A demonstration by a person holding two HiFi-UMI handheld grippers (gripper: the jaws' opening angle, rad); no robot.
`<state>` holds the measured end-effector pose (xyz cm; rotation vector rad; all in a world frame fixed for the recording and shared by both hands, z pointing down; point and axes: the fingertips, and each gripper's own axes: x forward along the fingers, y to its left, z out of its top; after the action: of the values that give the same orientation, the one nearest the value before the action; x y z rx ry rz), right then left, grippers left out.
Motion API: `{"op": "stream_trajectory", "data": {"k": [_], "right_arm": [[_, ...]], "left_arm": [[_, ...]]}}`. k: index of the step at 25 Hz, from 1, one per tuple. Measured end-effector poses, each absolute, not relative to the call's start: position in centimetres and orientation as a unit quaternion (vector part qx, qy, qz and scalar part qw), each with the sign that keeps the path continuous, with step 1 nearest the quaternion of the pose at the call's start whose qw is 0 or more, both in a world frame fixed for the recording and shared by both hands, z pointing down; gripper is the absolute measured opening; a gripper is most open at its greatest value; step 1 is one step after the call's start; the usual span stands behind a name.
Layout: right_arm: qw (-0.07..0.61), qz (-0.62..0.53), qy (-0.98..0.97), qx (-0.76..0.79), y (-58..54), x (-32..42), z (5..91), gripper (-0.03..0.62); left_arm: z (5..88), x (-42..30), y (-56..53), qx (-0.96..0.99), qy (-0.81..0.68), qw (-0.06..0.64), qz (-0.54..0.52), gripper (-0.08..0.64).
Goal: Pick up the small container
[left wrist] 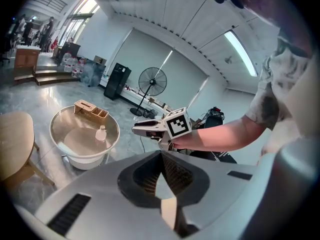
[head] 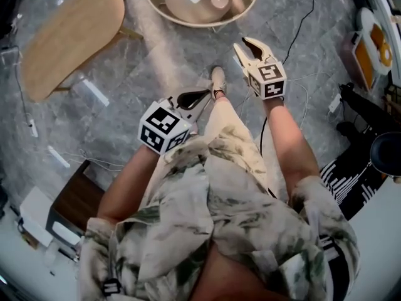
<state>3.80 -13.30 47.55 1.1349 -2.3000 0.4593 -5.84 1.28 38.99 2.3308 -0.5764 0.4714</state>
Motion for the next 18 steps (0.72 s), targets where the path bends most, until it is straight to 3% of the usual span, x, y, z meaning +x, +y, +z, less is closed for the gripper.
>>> {"op": "stream_trajectory", "data": {"k": [18], "right_arm": [[0.291,0.189,-0.85,0.396,-33.1,7.2,65.0,0.143]], "left_arm": [[48.8,0.5,-15.3,0.879,-0.243,0.367,0.185,0.021]]}}
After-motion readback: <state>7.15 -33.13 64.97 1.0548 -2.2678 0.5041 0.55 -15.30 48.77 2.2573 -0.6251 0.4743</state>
